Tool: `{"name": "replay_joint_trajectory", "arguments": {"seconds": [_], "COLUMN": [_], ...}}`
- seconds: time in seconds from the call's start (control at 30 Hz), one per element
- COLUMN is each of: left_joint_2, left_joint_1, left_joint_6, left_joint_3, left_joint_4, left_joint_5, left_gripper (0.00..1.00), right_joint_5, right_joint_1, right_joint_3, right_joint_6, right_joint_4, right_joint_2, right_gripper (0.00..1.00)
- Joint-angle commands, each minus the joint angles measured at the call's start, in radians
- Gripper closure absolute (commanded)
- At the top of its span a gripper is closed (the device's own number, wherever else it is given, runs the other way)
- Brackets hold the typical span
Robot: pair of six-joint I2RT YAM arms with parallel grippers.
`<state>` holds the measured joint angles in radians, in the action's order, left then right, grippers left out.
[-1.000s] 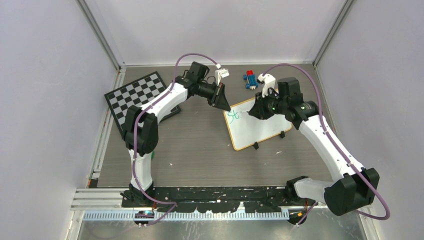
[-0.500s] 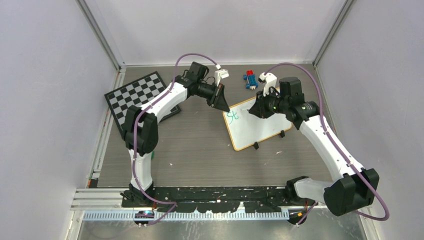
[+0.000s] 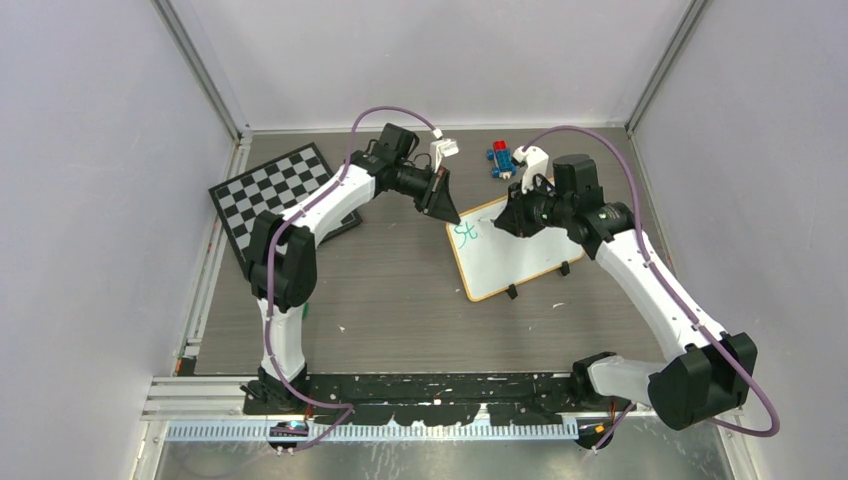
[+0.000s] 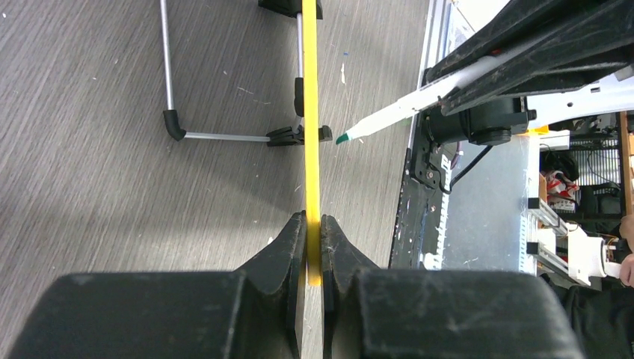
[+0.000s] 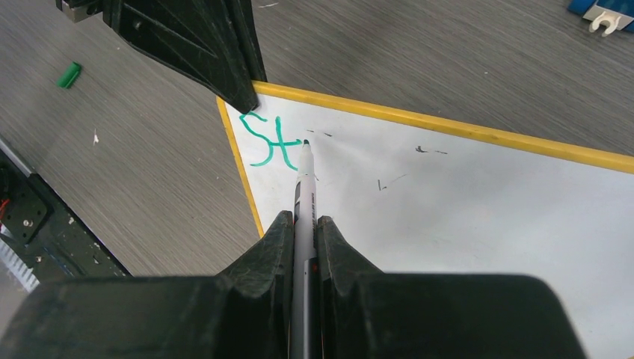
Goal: Write a sentence on the whiteboard
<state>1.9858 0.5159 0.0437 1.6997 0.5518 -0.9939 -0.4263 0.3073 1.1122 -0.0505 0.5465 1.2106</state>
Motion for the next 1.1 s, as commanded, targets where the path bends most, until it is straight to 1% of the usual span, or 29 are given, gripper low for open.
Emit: {"name": "replay_joint_trajectory", "arguments": {"seconds": [0.0,0.3,0.4,0.67,1.07], "left_joint_2": [0.016,0.046,0.058,0.064,0.068], "left_joint_1": [0.019,0.019,0.019,0.02,0.021], "left_joint_6": [-0.021,-0.041,-0.075,-0.076,-0.084], "left_joint_3": [0.026,0.072,0.088,0.092,0.099], "left_joint_4": [0.036,0.082,0.101,0.104,0.11], "left_joint_5": [-0.034,-0.048,-0.046,-0.049,-0.042], "left_gripper": [1.0,1.0,1.0,1.0,1.0], "right_joint_5": [0.019,0.044,0.057,0.077,0.127], "right_joint_1": [0.024,0.038,0.038,0.04,0.041], "right_joint_3": [0.007,0.008,0.006,0.002,-0.022], "right_joint_6": [-0.018,-0.029,-0.027,-0.027,-0.037], "right_joint_4": [-0.024,-0.021,-0.028,-0.048,-0.002], "right_joint_2": [0.01,0.027,0.024,0.037,0.022], "right_gripper": [1.0,1.0,1.0,1.0,1.0]}}
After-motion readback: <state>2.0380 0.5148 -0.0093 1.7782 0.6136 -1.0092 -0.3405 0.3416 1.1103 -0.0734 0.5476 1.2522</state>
